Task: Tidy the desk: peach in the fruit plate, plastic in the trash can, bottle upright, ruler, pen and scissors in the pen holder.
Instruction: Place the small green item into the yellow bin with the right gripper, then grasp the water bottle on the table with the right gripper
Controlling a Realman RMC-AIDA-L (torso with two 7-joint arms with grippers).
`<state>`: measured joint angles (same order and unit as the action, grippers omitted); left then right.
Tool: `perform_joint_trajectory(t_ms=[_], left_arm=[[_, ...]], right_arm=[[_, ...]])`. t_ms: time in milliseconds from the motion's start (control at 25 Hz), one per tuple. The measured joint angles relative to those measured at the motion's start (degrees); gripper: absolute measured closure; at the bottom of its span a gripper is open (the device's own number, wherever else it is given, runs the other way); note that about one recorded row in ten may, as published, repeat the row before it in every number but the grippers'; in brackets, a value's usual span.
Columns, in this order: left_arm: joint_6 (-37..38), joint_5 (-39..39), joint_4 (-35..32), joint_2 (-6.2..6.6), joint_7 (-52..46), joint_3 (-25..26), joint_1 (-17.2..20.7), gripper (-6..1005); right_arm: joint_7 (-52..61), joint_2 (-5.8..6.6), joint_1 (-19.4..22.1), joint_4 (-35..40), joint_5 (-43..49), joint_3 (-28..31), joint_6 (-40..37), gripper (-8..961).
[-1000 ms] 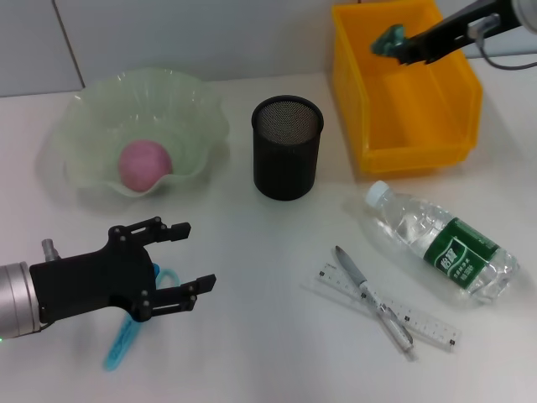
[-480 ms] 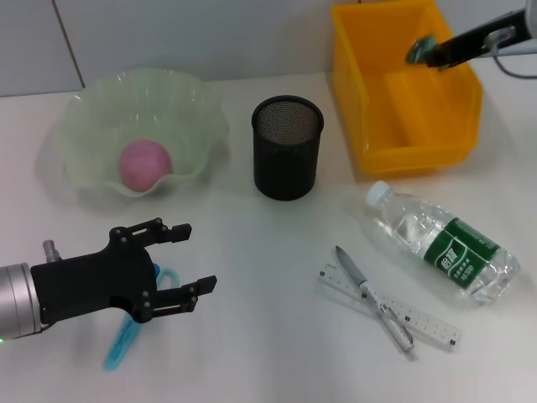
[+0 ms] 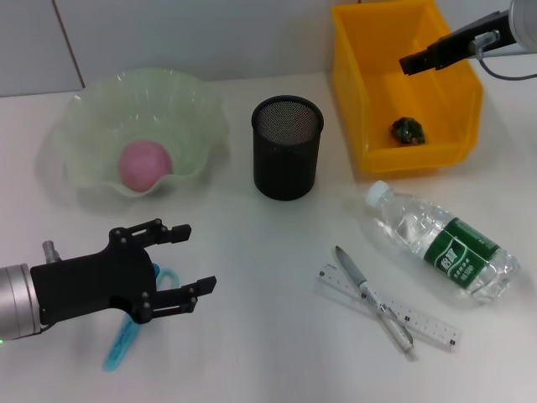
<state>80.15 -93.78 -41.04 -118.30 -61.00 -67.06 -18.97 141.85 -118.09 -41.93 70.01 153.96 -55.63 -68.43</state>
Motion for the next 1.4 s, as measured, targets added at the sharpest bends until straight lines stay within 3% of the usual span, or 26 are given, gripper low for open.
perform_joint_trajectory(t_ms=[120, 200, 840, 1400], left_arm=[[-0.02, 0.00, 0.00, 0.01, -0.01, 0.00, 0.08, 206], [-0.05, 0.00, 0.00, 0.05, -0.03, 0.00, 0.15, 206], [-0.06, 0.00, 0.00, 0.00, 0.00, 0.53, 0.38, 206], [-0.03, 0.00, -0.16, 0.09, -0.52, 0.27, 0.17, 206]], right_arm=[[0.02, -0.54, 0.98, 3.46, -0.14, -0.70, -2.71, 357], [0.38, -0.78, 1.55, 5.91, -0.54, -0.89, -5.00, 201], [1.27, -1.01, 4.77, 15.77, -9.75, -0.60, -19.31, 153], [4.64, -0.99, 5.11, 18.31, -3.14, -1.56, -29.39, 153]])
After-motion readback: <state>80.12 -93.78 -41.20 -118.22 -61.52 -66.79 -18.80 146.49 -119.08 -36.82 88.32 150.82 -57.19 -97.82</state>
